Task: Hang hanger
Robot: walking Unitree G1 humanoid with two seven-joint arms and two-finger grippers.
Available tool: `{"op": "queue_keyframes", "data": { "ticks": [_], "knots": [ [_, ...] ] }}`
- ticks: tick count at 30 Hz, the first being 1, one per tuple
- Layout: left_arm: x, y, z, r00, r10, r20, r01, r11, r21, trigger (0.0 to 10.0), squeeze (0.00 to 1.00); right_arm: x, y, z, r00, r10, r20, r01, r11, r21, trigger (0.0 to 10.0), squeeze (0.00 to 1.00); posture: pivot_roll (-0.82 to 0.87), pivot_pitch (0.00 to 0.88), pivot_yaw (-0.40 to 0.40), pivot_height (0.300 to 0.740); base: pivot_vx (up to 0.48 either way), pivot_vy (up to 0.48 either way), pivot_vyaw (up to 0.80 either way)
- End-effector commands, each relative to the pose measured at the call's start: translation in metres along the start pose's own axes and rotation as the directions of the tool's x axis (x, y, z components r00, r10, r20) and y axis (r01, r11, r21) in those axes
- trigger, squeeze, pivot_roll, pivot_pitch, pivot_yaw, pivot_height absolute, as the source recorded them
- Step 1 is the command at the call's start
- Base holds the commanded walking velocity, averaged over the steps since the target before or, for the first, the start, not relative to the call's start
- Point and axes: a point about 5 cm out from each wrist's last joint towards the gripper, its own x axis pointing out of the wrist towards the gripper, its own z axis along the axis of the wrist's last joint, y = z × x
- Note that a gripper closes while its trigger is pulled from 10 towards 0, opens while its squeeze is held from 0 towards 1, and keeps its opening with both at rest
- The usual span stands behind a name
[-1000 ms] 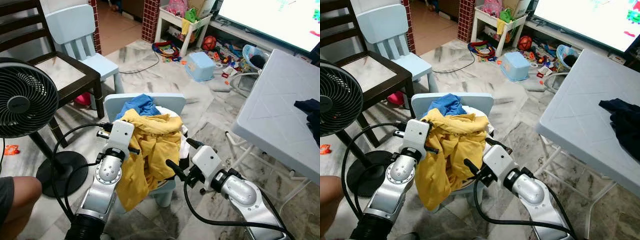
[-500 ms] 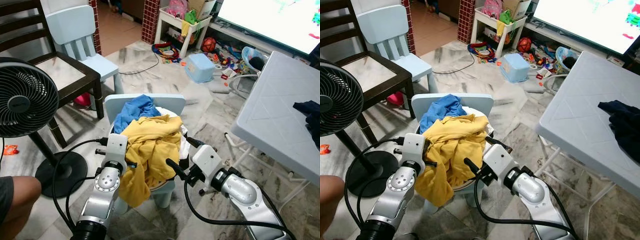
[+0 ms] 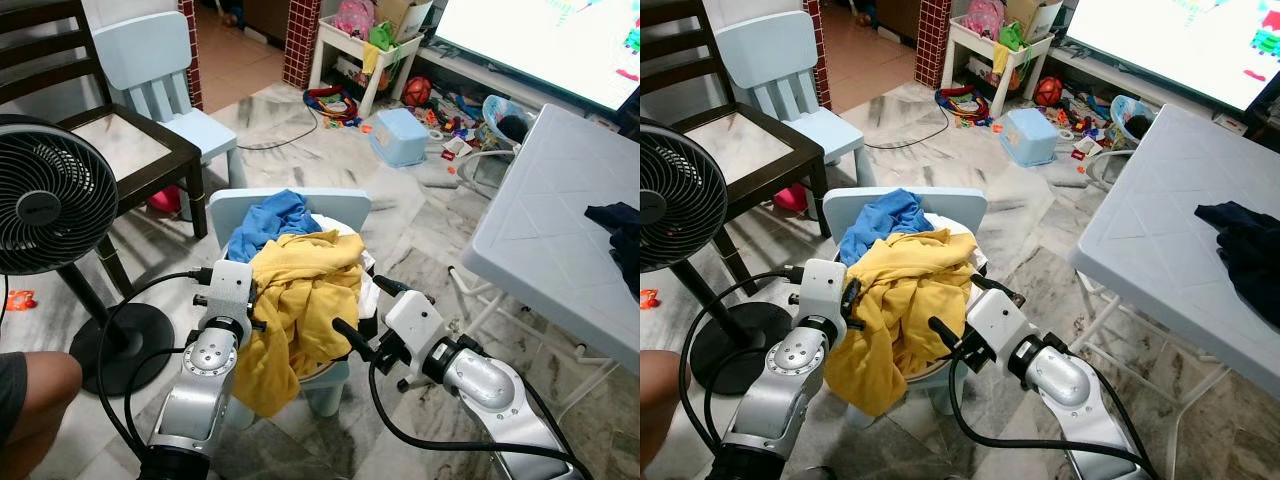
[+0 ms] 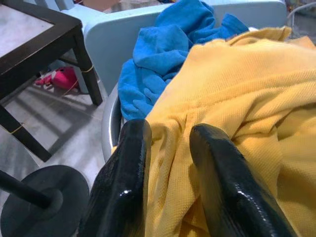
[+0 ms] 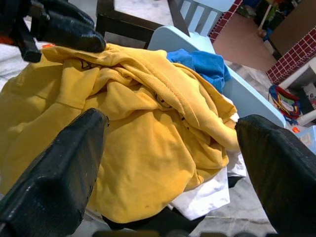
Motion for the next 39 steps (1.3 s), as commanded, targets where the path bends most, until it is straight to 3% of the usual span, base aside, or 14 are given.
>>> {"op": "queue_keyframes", "data": {
  "ticks": [1, 18, 19, 20, 21, 22, 29, 30, 33, 34, 35, 39],
  "knots": [
    [-0.002, -0.007, 0.011, 0.999, -0.035, 0.017, 0.035, 0.999, -0.016, 10.0, 0.00, -0.003, 0.001, -0.002, 1.000, 0.012, -0.010, -0.012, 1.000, -0.007, 10.0, 0.00, -0.02, 0.112, -0.200, 0.740, 0.000, 0.000, 0.00],
    [0.017, -0.011, -0.005, 0.994, -0.083, -0.068, 0.078, 0.994, -0.074, 10.0, 0.00, -0.005, 0.001, -0.002, 1.000, 0.002, -0.016, -0.002, 1.000, -0.004, 10.0, 0.00, -0.04, 0.116, -0.191, 0.740, 0.000, 0.000, 0.00],
    [0.018, -0.012, -0.006, 0.994, -0.088, -0.071, 0.082, 0.993, -0.085, 10.0, 0.07, -0.004, 0.002, -0.002, 1.000, 0.004, -0.015, -0.004, 1.000, -0.004, 10.0, 0.00, -0.04, 0.116, -0.191, 0.740, 0.000, 0.000, 0.00],
    [0.019, -0.012, -0.007, 0.993, -0.091, -0.075, 0.084, 0.993, -0.088, 10.0, 0.67, -0.004, 0.002, -0.002, 1.000, 0.005, -0.014, -0.005, 1.000, -0.004, 10.0, 0.00, -0.04, 0.116, -0.192, 0.740, 0.000, 0.000, 0.00],
    [0.019, -0.012, -0.008, 0.993, -0.092, -0.077, 0.085, 0.992, -0.089, 10.0, 0.67, -0.004, 0.003, -0.002, 1.000, 0.006, -0.013, -0.006, 1.000, -0.004, 10.0, 0.00, -0.04, 0.116, -0.192, 0.740, 0.000, 0.000, 0.00],
    [0.019, -0.013, -0.009, 0.992, -0.095, -0.078, 0.087, 0.992, -0.093, 10.0, 1.00, -0.004, 0.003, -0.002, 1.000, 0.007, -0.013, -0.007, 1.000, -0.004, 10.0, 0.00, -0.04, 0.116, -0.192, 0.740, 0.000, 0.000, 0.00],
    [0.019, -0.013, -0.014, 0.991, -0.094, -0.096, 0.085, 0.992, -0.088, 10.0, 1.00, -0.004, 0.001, -0.002, 1.000, 0.005, -0.014, -0.005, 1.000, -0.005, 10.0, 0.00, -0.04, 0.116, -0.192, 0.740, 0.000, 0.000, 0.00],
    [0.020, -0.014, -0.016, 0.990, -0.103, -0.100, 0.094, 0.991, -0.092, 10.0, 0.00, -0.004, 0.001, -0.002, 1.000, 0.004, -0.015, -0.004, 1.000, -0.006, 10.0, 0.00, -0.04, 0.117, -0.193, 0.740, 0.000, 0.000, 0.00],
    [0.022, -0.015, -0.018, 0.988, -0.120, -0.100, 0.109, 0.988, -0.106, 10.0, 0.00, -0.004, 0.001, -0.002, 1.000, 0.003, -0.015, -0.003, 1.000, -0.005, 10.0, 0.00, -0.04, 0.118, -0.195, 0.740, 0.000, 0.000, 0.00],
    [0.025, -0.017, -0.019, 0.986, -0.140, -0.096, 0.128, 0.984, -0.121, 1.1, 0.00, -0.004, 0.002, -0.002, 1.000, 0.005, -0.014, -0.005, 1.000, -0.005, 10.0, 0.00, -0.04, 0.119, -0.194, 0.740, 0.000, 0.000, 0.00],
    [0.026, -0.018, -0.020, 0.984, -0.152, -0.095, 0.139, 0.982, -0.125, 0.0, 0.00, -0.004, 0.003, -0.002, 1.000, 0.007, -0.014, -0.007, 1.000, -0.005, 10.0, 0.00, -0.04, 0.118, -0.194, 0.740, 0.000, 0.000, 0.00],
    [0.028, -0.019, -0.022, 0.981, -0.166, -0.100, 0.154, 0.981, -0.116, 0.0, 0.00, -0.004, 0.003, -0.001, 1.000, 0.006, -0.013, -0.006, 1.000, -0.006, 10.0, 0.00, -0.05, 0.118, -0.191, 0.740, 0.000, 0.000, 0.00]
  ]
}}
